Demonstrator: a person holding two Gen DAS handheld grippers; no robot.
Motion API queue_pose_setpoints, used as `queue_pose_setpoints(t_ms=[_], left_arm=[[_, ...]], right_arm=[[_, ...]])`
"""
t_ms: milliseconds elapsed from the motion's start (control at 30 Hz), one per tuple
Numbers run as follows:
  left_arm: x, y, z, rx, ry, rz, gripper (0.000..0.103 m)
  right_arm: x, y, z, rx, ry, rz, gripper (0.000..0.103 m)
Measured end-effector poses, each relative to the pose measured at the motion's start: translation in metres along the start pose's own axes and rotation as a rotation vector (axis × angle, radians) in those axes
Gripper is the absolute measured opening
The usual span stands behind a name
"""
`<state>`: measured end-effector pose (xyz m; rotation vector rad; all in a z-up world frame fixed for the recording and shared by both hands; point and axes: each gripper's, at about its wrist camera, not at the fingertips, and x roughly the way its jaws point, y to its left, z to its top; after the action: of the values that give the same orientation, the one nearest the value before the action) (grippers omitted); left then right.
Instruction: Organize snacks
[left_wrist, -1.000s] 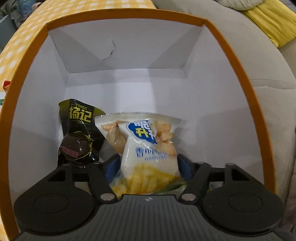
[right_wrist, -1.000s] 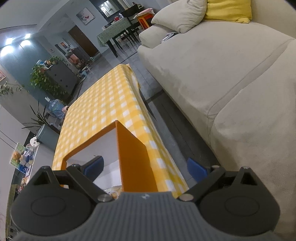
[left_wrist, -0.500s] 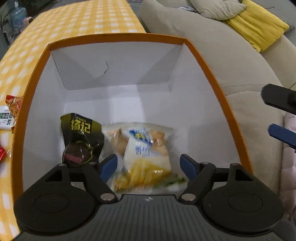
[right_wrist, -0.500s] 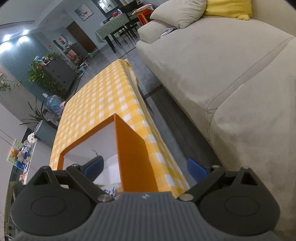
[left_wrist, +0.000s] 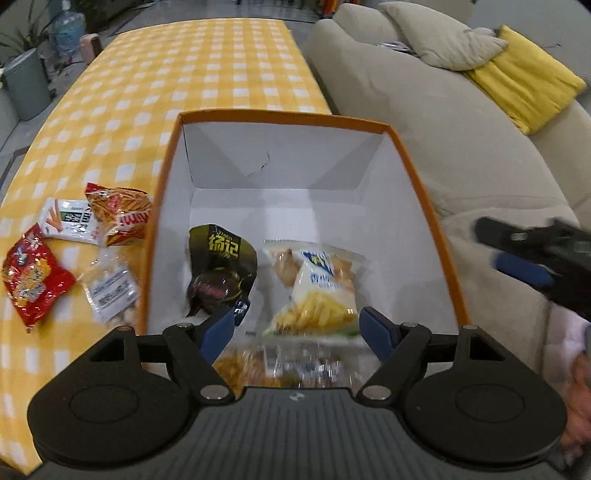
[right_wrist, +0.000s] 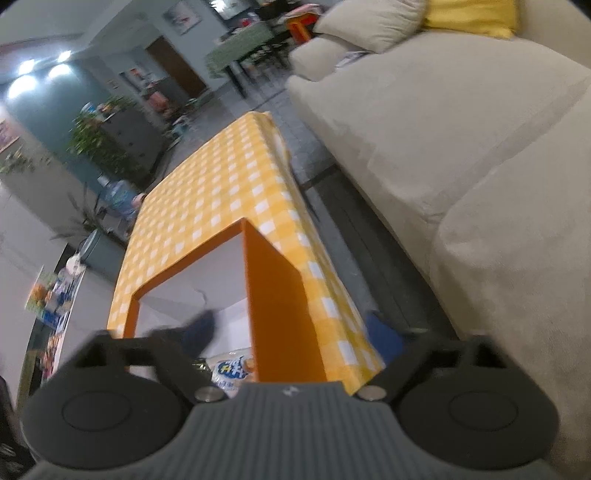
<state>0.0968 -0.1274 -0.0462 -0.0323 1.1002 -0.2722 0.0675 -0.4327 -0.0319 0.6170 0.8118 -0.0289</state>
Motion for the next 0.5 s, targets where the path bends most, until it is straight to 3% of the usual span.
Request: queue_pose_setpoints(t_ms=[67,200,233,367,467,500], left_arm=[[-0.015,0.005,-0.003,0.013,-0.034,0.014,0.090],[-0.040,0.016,-0.012,0.019,-0.094,0.074,0.090],[-0.043,0.020,-0.013,0.014,-0.102,0.078,0.090],[-0.046,0.038,-0.021,-0.017,-0.110,0.071,0.090],[-0.044,0.049,-0.025,-0.036,-0.100,0.066,0.090],[-0.043,0.053,-0.026,-0.039,-0.099,0.069,0.090]], right_arm=[[0.002,0.006,-0.002,-0.041,0.023,0.023,0.055],[0.011,0.022,-0.008,-0.103,0.075,0.068,0.027],[0.014,0.030,-0.011,-0.132,0.089,0.075,0.025],[0.023,0.053,-0.017,-0.230,0.057,-0.045,0.021],[0.025,0.058,-0.017,-0.217,0.021,-0.093,0.011],[0.024,0.058,-0.016,-0.218,0.004,-0.084,0.001]])
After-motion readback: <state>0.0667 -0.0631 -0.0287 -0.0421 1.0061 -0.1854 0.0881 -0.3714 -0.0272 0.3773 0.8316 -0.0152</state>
